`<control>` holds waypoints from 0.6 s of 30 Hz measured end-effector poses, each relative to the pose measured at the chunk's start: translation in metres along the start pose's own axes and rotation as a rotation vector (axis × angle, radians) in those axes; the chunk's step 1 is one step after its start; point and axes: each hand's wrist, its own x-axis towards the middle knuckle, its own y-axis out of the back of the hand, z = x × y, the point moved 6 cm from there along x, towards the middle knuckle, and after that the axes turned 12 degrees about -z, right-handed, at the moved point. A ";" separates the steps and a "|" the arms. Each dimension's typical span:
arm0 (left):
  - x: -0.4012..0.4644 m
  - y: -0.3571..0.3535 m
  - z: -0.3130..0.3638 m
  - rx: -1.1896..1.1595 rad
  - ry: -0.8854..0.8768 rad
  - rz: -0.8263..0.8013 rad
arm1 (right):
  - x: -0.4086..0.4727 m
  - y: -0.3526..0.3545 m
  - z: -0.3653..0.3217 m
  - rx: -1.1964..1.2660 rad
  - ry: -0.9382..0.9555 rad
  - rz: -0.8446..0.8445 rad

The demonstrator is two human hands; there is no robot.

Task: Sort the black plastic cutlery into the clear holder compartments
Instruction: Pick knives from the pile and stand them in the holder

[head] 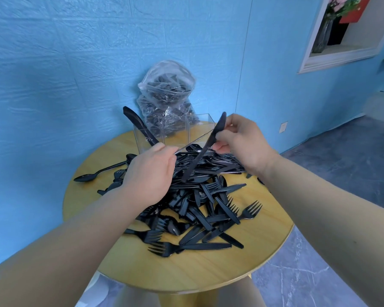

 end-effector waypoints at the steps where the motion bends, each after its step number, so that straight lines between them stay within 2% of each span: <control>1: 0.000 -0.002 0.001 0.003 -0.009 -0.019 | 0.000 -0.006 0.006 0.089 -0.028 -0.036; 4: -0.002 -0.010 0.000 -0.038 -0.022 -0.088 | 0.000 -0.021 0.019 0.241 -0.066 -0.095; 6: -0.004 -0.013 -0.002 -0.048 -0.016 -0.099 | 0.002 -0.025 0.027 0.195 -0.094 -0.086; 8: -0.007 -0.013 -0.005 -0.014 0.008 -0.084 | 0.003 -0.022 0.034 -0.095 -0.122 -0.066; 10: -0.008 -0.014 -0.011 0.037 0.045 -0.092 | 0.006 -0.018 0.041 -0.496 -0.142 -0.073; 12: -0.010 -0.017 -0.017 0.074 0.086 -0.121 | 0.007 -0.023 0.047 -0.800 -0.135 -0.175; 15: -0.011 -0.020 -0.022 0.095 0.109 -0.135 | 0.008 -0.037 0.056 -1.017 -0.109 -0.354; 18: -0.012 -0.023 -0.024 0.098 0.103 -0.131 | 0.009 -0.041 0.060 -1.067 -0.095 -0.395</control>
